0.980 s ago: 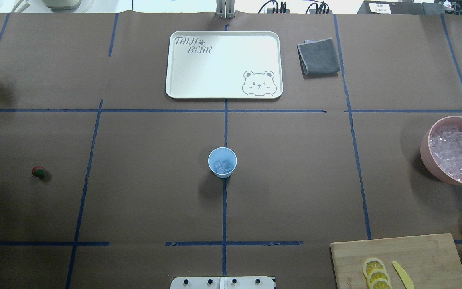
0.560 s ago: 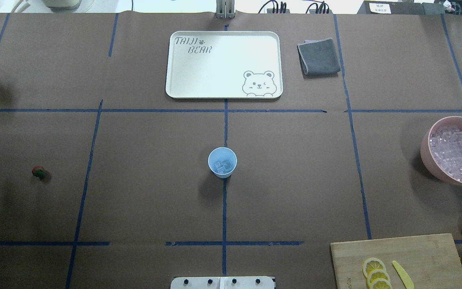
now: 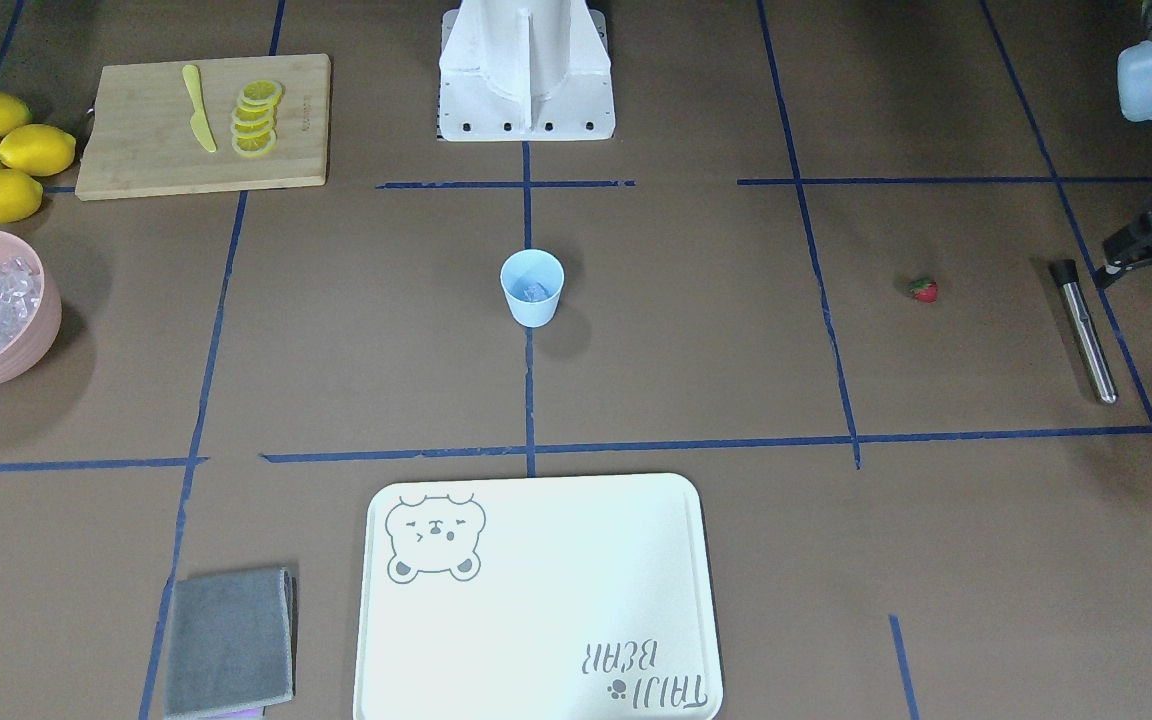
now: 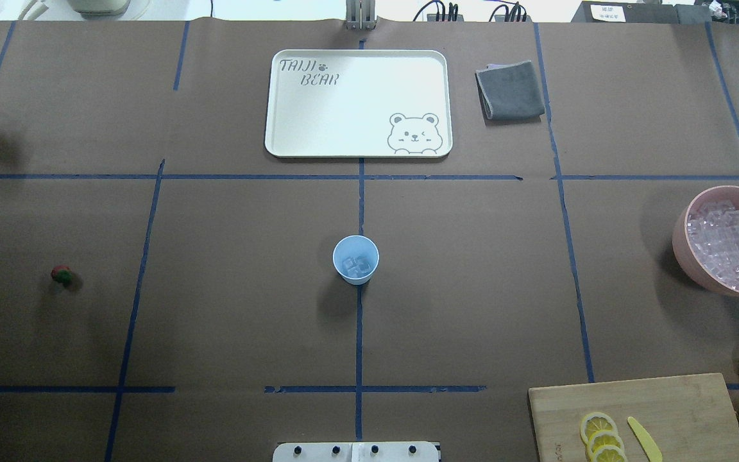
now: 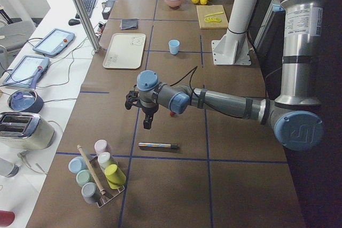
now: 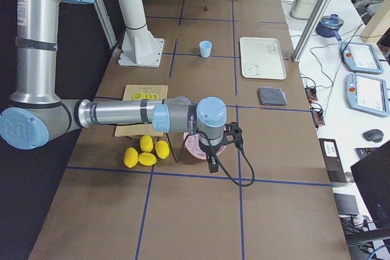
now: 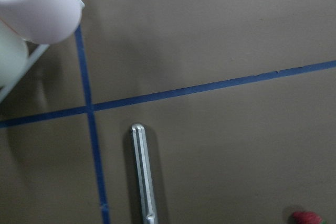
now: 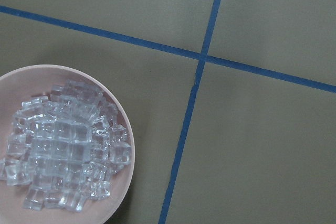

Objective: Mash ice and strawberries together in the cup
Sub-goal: 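Move the left gripper down to the strawberry and grasp it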

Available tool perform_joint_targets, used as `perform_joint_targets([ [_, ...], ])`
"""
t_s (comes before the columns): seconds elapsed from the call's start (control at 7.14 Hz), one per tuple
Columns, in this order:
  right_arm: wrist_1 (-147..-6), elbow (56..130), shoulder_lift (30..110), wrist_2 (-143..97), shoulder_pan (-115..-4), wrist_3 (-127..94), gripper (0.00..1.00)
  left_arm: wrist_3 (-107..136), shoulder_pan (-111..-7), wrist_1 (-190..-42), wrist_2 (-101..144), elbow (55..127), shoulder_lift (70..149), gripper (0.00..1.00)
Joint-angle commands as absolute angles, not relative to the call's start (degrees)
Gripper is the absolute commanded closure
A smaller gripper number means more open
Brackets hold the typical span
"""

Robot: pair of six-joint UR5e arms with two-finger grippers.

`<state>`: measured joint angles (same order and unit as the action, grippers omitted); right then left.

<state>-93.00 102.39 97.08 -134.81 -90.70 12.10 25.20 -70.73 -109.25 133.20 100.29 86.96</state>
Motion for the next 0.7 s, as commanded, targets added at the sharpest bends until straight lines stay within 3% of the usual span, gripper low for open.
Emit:
perform_joint_targets([
  [0.0,-92.99,102.39,97.21,-134.65,-90.7,12.13,0.01,43.44,-60.25,-122.3,128.52,100.46,84.82,0.0],
  [0.56,-92.99,102.39,97.47,-134.74,-90.7,12.13,0.01,59.14,-44.06,-129.11,113.5,100.55,84.29,0.0],
])
